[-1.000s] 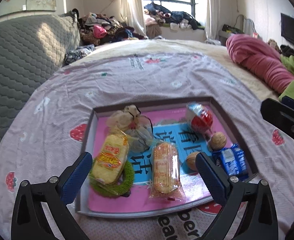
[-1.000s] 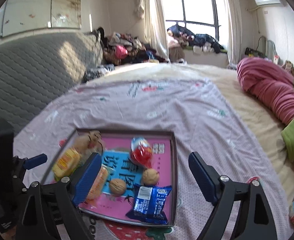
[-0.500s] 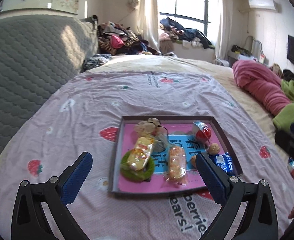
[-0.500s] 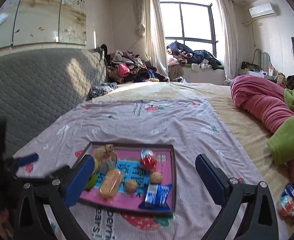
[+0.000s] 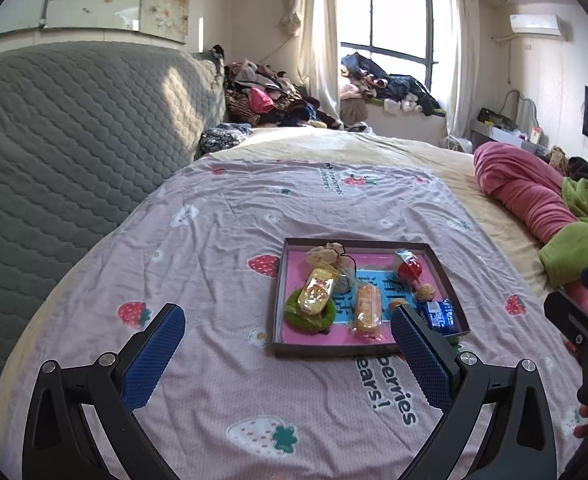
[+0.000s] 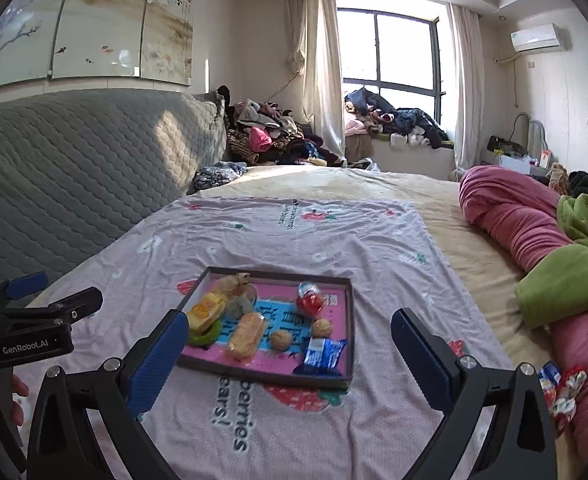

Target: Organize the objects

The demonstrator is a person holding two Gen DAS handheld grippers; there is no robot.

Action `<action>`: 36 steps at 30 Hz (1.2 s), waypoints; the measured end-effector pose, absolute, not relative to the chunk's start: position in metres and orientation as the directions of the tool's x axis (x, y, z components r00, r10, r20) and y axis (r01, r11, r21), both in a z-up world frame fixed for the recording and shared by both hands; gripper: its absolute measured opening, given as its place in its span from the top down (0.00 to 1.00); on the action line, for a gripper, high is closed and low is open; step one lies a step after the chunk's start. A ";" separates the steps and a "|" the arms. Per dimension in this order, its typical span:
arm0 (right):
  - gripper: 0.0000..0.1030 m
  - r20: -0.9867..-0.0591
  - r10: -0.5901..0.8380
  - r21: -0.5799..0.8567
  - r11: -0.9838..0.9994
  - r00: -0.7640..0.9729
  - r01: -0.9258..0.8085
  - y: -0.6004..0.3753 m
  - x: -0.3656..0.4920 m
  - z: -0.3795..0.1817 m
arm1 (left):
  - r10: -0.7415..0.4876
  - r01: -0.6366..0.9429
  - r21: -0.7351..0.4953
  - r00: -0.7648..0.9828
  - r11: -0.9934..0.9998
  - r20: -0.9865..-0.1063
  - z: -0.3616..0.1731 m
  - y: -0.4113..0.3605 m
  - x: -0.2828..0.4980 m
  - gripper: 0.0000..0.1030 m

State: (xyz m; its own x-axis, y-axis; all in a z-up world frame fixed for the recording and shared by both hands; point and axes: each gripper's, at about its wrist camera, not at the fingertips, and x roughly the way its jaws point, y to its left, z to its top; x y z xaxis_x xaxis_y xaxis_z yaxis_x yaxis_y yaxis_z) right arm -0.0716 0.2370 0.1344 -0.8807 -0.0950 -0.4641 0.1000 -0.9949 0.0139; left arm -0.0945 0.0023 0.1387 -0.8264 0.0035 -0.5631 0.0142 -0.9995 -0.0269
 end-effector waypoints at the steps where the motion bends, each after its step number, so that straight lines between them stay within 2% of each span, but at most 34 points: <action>1: 0.01 -0.465 -0.093 0.010 -0.995 -0.880 0.099 0.236 -0.067 0.136 | 0.003 0.017 -0.029 -0.825 -0.999 -0.565 0.139 0.002 -0.091 0.00; 10: 0.01 -0.499 -0.095 0.000 -0.994 -0.862 0.109 0.238 -0.043 0.134 | 0.005 0.027 -0.048 -0.823 -0.998 -0.569 0.134 -0.002 -0.062 0.00; 21: 0.01 -0.533 -0.088 -0.011 -0.994 -0.841 0.111 0.241 -0.022 0.114 | -0.045 0.039 0.023 -0.840 -0.999 -0.540 0.127 0.012 -0.035 0.00; 28: 0.01 -0.540 -0.094 0.004 -0.994 -0.836 0.109 0.245 -0.016 0.101 | 0.051 -0.021 -0.061 -0.829 -0.998 -0.557 0.111 0.012 -0.029 0.00; 36: 0.01 -0.553 -0.093 0.010 -0.994 -0.828 0.104 0.249 -0.012 0.083 | 0.026 -0.006 -0.038 -0.816 -0.999 -0.577 0.089 0.017 -0.029 0.00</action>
